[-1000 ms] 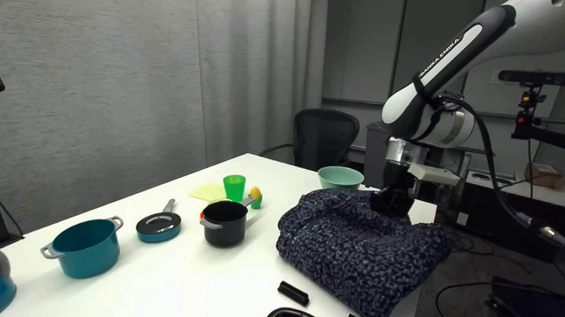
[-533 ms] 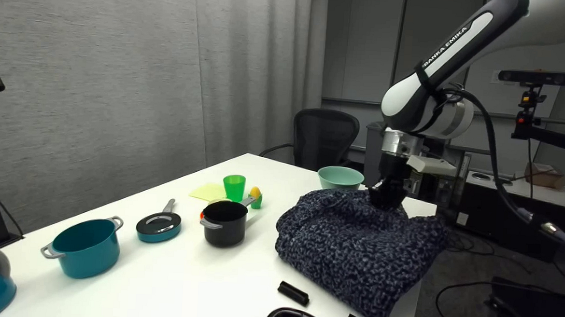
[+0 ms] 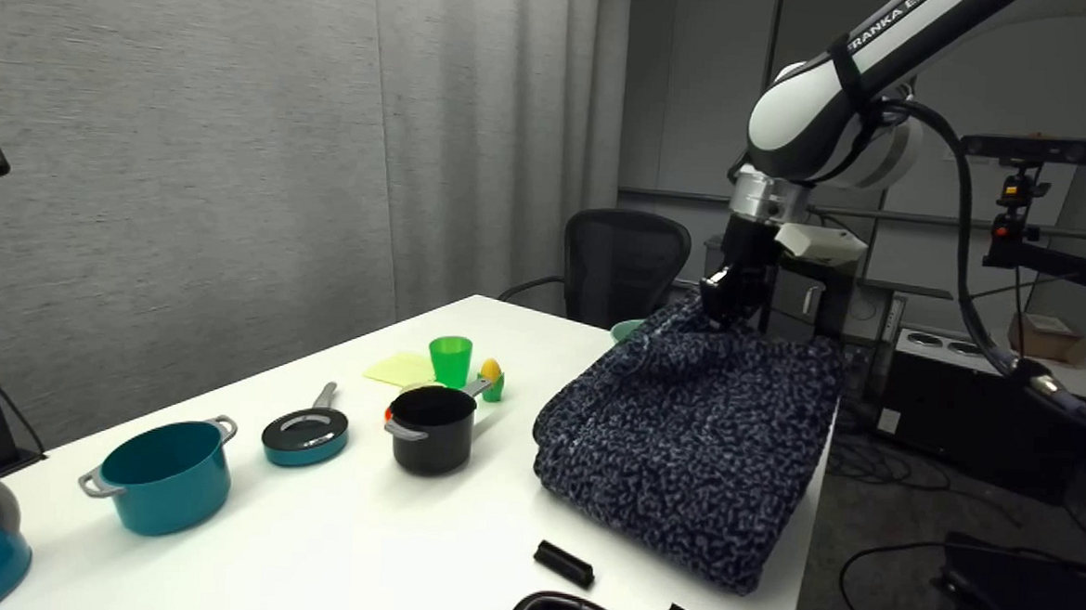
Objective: Move the cloth
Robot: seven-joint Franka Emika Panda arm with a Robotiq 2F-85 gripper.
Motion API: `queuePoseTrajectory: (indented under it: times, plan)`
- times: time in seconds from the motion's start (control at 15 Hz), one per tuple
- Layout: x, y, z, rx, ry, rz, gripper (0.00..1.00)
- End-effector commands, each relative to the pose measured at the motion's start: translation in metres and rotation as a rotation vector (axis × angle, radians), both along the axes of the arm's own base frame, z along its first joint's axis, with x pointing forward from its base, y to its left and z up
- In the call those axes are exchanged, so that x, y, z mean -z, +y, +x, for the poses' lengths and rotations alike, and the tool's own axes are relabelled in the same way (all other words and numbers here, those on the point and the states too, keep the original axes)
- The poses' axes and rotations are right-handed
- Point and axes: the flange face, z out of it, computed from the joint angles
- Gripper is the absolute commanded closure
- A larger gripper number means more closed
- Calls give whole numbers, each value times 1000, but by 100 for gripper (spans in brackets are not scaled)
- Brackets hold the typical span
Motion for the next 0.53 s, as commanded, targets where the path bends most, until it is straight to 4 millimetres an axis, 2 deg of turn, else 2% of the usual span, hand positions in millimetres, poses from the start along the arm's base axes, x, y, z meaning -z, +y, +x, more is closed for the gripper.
queuePoseTrajectory:
  times: [0.0,0.47]
  plan:
    - [-23,-23,7,63,3,-37,98]
    - [-7,-58,24,166,84,-38,98]
